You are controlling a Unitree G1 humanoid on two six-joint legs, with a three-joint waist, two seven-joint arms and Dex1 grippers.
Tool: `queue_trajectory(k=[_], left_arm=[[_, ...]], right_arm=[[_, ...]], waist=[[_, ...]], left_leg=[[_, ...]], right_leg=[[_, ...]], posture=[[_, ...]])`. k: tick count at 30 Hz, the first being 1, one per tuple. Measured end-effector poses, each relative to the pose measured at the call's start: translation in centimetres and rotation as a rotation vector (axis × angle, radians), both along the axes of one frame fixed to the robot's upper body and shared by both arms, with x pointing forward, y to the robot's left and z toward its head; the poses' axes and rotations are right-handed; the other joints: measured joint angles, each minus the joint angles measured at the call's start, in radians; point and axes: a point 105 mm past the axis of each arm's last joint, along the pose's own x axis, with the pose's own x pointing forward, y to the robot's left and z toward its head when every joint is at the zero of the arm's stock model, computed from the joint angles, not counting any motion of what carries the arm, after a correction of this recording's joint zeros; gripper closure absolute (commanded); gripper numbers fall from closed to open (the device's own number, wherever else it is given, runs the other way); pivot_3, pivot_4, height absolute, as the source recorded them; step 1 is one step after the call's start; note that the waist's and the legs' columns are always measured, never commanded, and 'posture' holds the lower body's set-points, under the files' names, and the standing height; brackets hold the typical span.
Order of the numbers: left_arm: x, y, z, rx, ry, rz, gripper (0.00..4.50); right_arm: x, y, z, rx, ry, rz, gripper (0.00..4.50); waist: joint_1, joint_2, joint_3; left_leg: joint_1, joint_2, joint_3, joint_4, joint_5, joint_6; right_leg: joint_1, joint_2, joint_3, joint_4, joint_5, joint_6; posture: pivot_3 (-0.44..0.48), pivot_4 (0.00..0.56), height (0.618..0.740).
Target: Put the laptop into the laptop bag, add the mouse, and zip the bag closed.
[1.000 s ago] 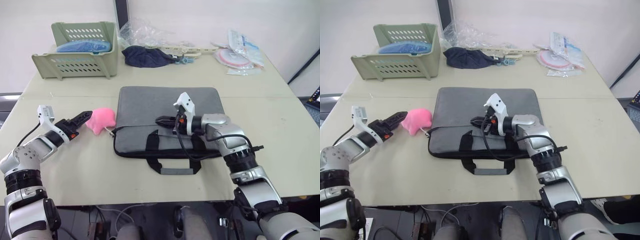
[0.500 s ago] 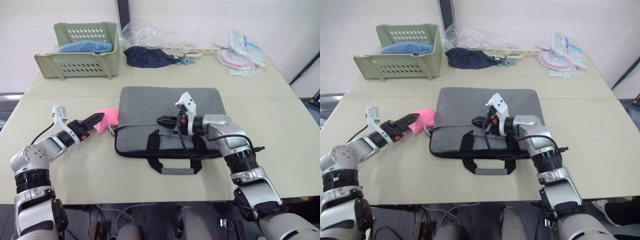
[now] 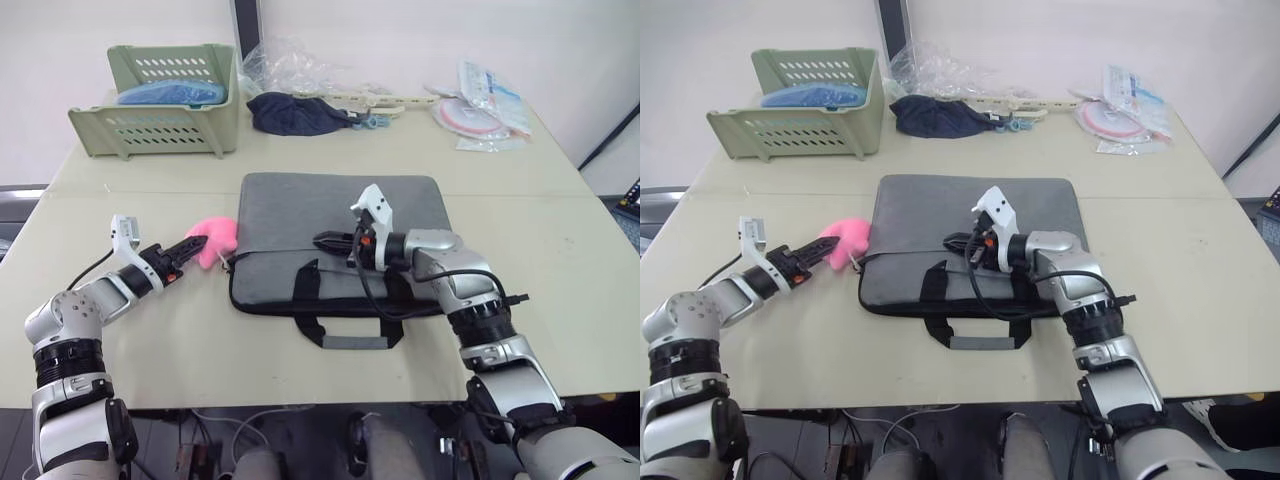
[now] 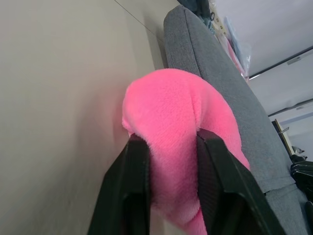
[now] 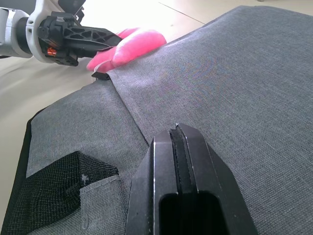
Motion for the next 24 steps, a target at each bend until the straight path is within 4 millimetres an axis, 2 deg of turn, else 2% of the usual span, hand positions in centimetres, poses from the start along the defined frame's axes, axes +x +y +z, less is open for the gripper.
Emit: queue_trajectory(k=[1, 13, 18, 20, 24], left_arm=[[0.0, 0.0, 0.0, 0.000, -0.001, -0.001, 4.44], [-0.4, -0.3, 0.2, 0.016, 0.008, -0.028, 4.44], [-3.0, 0.0, -0.4, 0.037, 0.042, -0.084, 4.44], [-3.5, 0.2, -0.5, 0.038, 0.048, -0.089, 4.44], [-5.1, 1.2, -0.8, 0.047, 0.078, -0.089, 4.44]], right_arm=[[0.0, 0.0, 0.0, 0.000, -0.001, 0.000, 4.50], [0.0, 0.1, 0.0, 0.006, -0.010, 0.003, 4.50], [-0.1, 0.3, 0.0, 0.013, -0.008, 0.005, 4.50], [0.0, 0.3, 0.0, 0.013, -0.008, 0.001, 4.50], [-0.1, 0.5, 0.0, 0.018, -0.006, 0.003, 4.50]], waist=[[0.000, 0.000, 0.000], [-0.001, 0.000, 0.000], [-0.008, 0.001, 0.000], [-0.007, 0.001, 0.000], [-0.008, 0.002, 0.001]], left_leg=[[0.000, 0.000, 0.000, 0.000, 0.000, 0.000], [0.000, 0.000, 0.000, 0.000, 0.000, 0.000], [0.000, 0.001, 0.000, -0.003, 0.000, 0.000], [0.000, 0.001, 0.000, -0.002, 0.000, 0.000], [0.000, 0.001, 0.000, -0.003, -0.001, -0.001]], right_leg=[[0.000, 0.000, 0.000, 0.000, 0.000, 0.000], [0.000, 0.000, 0.000, 0.000, 0.000, 0.000], [0.000, 0.000, 0.000, 0.000, 0.000, 0.000], [0.000, 0.000, 0.000, -0.001, 0.000, 0.000], [0.000, 0.001, 0.000, -0.001, -0.001, -0.001]], posture=[[0.000, 0.150, 0.740], [0.000, 0.150, 0.740], [0.000, 0.150, 0.740], [0.000, 0.150, 0.740], [0.000, 0.150, 0.740]])
